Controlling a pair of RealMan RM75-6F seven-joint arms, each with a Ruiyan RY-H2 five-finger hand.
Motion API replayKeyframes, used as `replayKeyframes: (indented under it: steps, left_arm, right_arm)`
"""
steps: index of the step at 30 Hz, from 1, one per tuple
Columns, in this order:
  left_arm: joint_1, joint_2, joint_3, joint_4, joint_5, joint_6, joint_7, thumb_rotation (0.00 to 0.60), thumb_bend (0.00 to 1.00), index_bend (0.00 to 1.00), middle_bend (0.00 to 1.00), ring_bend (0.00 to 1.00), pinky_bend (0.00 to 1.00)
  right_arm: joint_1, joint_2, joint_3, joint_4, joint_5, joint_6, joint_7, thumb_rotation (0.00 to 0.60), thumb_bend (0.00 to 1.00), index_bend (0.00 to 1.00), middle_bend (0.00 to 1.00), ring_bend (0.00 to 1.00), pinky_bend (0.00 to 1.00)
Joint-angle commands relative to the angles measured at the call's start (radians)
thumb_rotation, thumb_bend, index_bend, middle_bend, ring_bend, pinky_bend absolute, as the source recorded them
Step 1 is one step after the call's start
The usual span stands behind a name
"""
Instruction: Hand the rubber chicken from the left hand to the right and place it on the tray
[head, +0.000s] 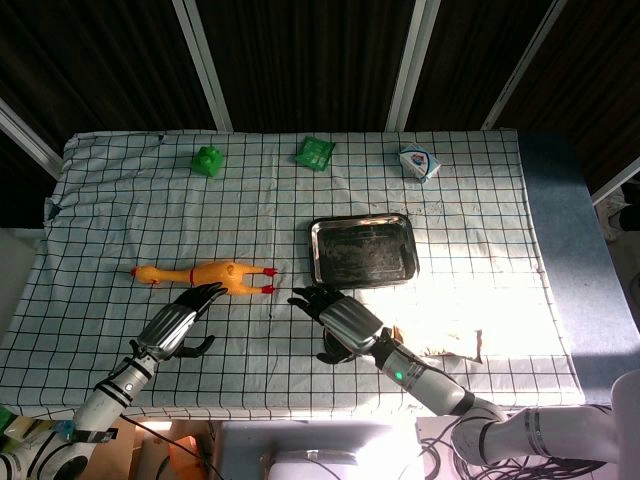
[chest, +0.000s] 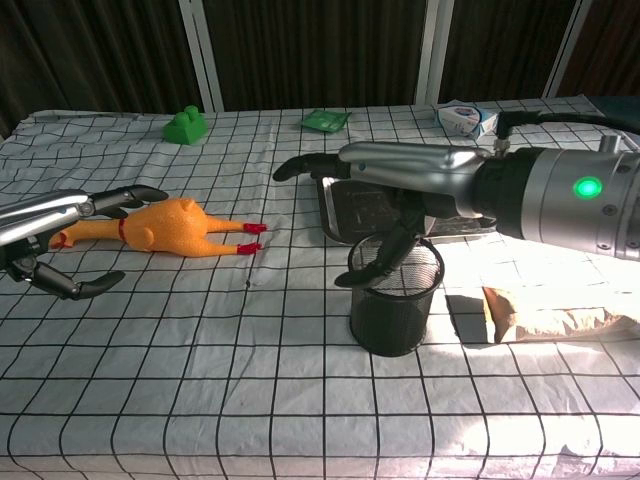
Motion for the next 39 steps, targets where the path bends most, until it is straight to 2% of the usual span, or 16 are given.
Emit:
replayKeyframes:
  steps: [1, 5, 7, 10, 16, 20, 25, 32, 34, 37, 39]
  left_arm:
    - [0.0, 0.002, 0.001, 0.0, 0.0, 0.002, -0.004, 0.6, 0.42, 0.0, 0.0, 0.0, 0.1]
    - [0.003, 0.004, -0.002, 0.008, -0.008, 0.008, 0.003, 0.6, 0.42, 0.0, 0.0, 0.0, 0.09]
    - [0.01, -0.001, -0.016, 0.034, -0.022, 0.033, 0.05, 0.6, 0.42, 0.0, 0.0, 0.0, 0.09]
    - [0.018, -0.033, -0.058, 0.107, -0.083, 0.06, 0.133, 0.6, 0.42, 0.0, 0.0, 0.0, 0.09]
    - [-0.028, -0.11, -0.124, 0.294, -0.197, -0.031, 0.128, 0.6, 0.43, 0.0, 0.0, 0.0, 0.09]
    - [-0.057, -0.153, -0.139, 0.379, -0.224, -0.085, 0.113, 0.6, 0.43, 0.0, 0.0, 0.0, 0.09]
    - [-0.08, -0.185, -0.132, 0.461, -0.249, -0.167, 0.09, 0.6, 0.43, 0.0, 0.0, 0.0, 0.09]
    - [-0.088, -0.205, -0.125, 0.506, -0.269, -0.225, 0.078, 0.6, 0.42, 0.01, 0.05, 0.0, 0.09]
    - [-0.089, -0.208, -0.125, 0.511, -0.268, -0.227, 0.074, 0.6, 0.41, 0.04, 0.07, 0.0, 0.09]
    - [-0.094, -0.225, -0.126, 0.536, -0.265, -0.231, 0.063, 0.6, 0.41, 0.25, 0.13, 0.0, 0.09]
    - [-0.099, -0.245, -0.127, 0.564, -0.256, -0.225, 0.047, 0.6, 0.41, 0.34, 0.16, 0.01, 0.09]
  right_arm:
    - [0.0, -0.001, -0.002, 0.004, 0.0, 0.002, 0.0, 0.6, 0.15, 0.0, 0.0, 0.0, 0.0]
    - [-0.001, 0.001, -0.004, 0.012, 0.001, 0.005, 0.002, 0.6, 0.15, 0.0, 0.0, 0.0, 0.0]
    - [-0.005, 0.007, -0.004, 0.013, 0.0, 0.01, 0.009, 0.6, 0.15, 0.0, 0.0, 0.0, 0.0]
    - [-0.016, 0.028, -0.005, 0.008, -0.012, 0.021, 0.032, 0.6, 0.15, 0.0, 0.0, 0.0, 0.0]
    - [-0.046, 0.086, -0.011, 0.007, -0.046, 0.044, 0.103, 0.6, 0.15, 0.0, 0.0, 0.0, 0.0]
    - [-0.064, 0.118, -0.011, 0.023, -0.071, 0.06, 0.15, 0.6, 0.15, 0.0, 0.0, 0.0, 0.0]
    - [-0.089, 0.173, -0.001, 0.037, -0.091, 0.084, 0.226, 0.6, 0.15, 0.0, 0.0, 0.0, 0.0]
    - [-0.107, 0.216, 0.001, 0.052, -0.106, 0.089, 0.283, 0.6, 0.15, 0.0, 0.0, 0.0, 0.0]
    - [-0.108, 0.219, 0.0, 0.053, -0.106, 0.088, 0.286, 0.6, 0.15, 0.0, 0.0, 0.0, 0.0]
    - [-0.109, 0.225, -0.001, 0.057, -0.101, 0.08, 0.293, 0.6, 0.15, 0.0, 0.0, 0.0, 0.0]
    - [-0.109, 0.229, -0.004, 0.056, -0.099, 0.071, 0.296, 0.6, 0.15, 0.0, 0.0, 0.0, 0.0]
